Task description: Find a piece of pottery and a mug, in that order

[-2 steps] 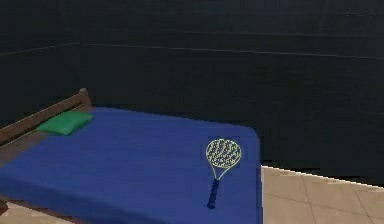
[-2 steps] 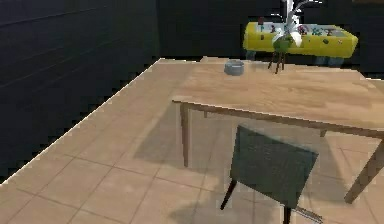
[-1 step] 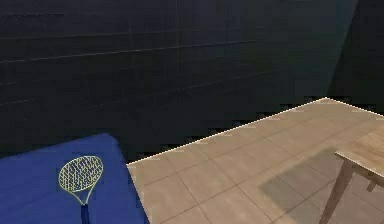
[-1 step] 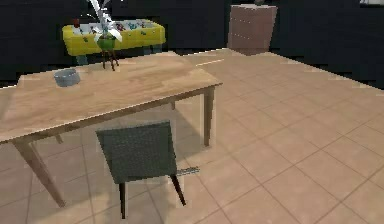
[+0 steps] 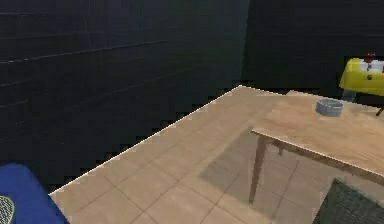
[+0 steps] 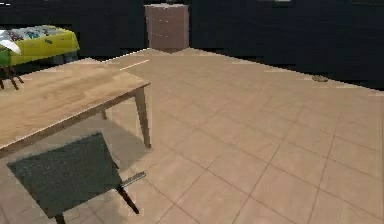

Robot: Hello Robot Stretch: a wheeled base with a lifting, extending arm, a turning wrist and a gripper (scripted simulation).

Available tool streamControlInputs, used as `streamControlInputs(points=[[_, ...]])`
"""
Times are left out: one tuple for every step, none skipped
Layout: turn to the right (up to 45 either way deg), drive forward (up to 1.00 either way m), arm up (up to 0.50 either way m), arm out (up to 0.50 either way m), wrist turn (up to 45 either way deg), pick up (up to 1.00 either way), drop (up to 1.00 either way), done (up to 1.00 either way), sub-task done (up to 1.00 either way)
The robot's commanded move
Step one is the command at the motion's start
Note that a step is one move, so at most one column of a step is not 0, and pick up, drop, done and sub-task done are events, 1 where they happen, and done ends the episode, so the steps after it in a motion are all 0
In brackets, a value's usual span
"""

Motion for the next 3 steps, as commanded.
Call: streamControlInputs(points=[[0.0, 1.00, 0.00, 0.00, 0.0, 0.00, 0.00, 0.00, 0.00], [0.0, 0.30, 0.00, 0.00, 0.0, 0.00, 0.00, 0.00, 0.00], [36.0, 0.00, 0.00, 0.00, 0.0, 0.00, 0.00, 0.00, 0.00]])
